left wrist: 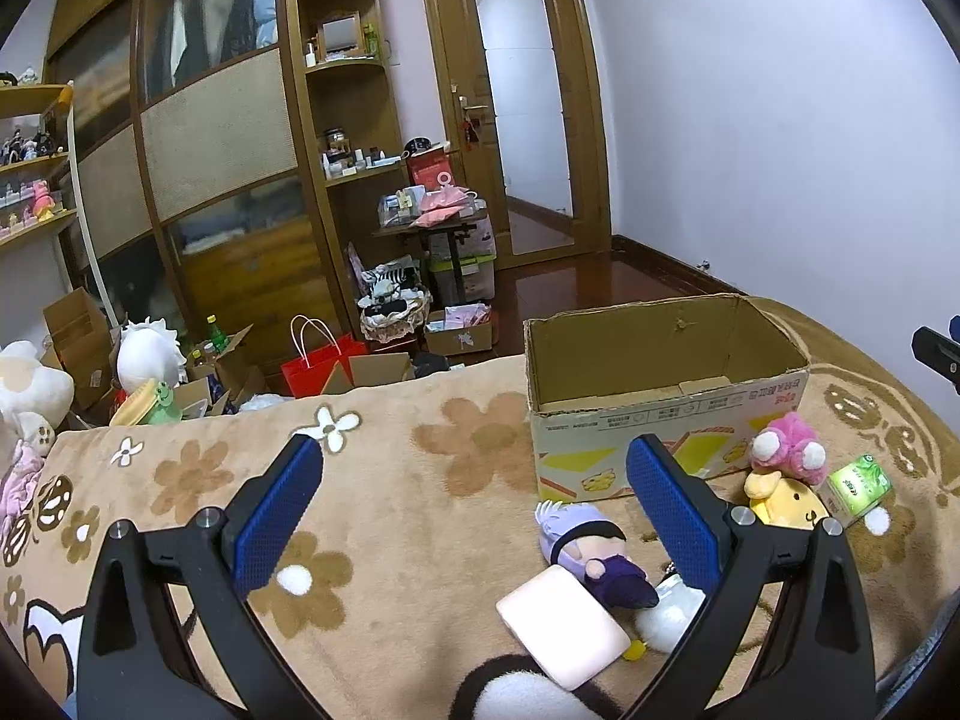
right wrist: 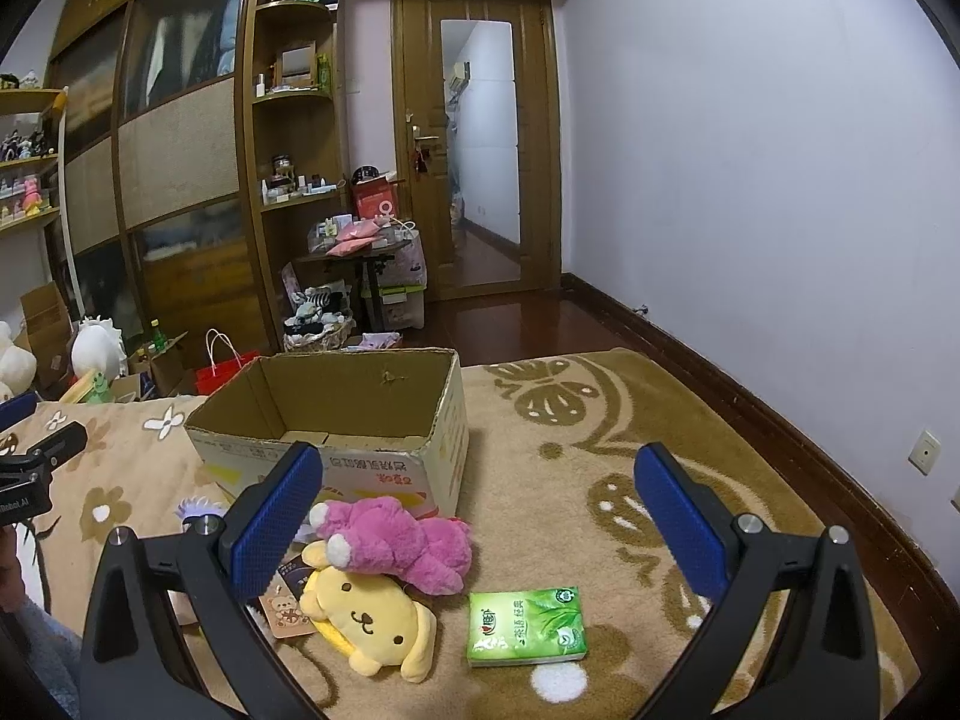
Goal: Organize soft objects
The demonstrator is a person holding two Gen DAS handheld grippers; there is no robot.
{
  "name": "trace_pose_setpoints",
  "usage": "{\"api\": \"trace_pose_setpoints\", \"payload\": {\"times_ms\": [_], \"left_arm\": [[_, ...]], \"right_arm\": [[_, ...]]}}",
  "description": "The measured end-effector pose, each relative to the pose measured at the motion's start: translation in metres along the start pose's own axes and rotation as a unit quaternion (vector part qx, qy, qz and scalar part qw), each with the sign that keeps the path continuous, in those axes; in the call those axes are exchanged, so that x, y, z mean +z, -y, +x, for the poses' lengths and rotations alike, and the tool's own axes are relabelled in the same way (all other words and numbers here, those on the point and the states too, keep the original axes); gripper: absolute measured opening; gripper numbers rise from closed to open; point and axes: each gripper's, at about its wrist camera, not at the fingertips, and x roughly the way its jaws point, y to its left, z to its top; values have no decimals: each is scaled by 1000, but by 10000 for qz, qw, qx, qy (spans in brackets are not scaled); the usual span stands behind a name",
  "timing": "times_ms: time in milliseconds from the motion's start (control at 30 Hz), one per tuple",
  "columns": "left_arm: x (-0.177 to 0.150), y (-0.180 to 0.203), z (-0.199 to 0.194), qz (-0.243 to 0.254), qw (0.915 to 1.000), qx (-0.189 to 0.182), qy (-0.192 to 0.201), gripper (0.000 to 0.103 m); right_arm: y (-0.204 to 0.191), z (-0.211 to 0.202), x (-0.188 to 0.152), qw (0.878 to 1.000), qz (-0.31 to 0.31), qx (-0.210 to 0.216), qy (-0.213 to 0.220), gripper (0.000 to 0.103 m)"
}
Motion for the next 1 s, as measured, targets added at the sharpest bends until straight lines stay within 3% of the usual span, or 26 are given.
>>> {"api": "trace_pose_setpoints", "payload": {"times_ms": [1000], "left_arm": [[0, -1, -1, 9, 10000, 18, -24, 101]], "right_arm": [[-4, -1, -2, 10000, 11, 51, -4, 103]]}}
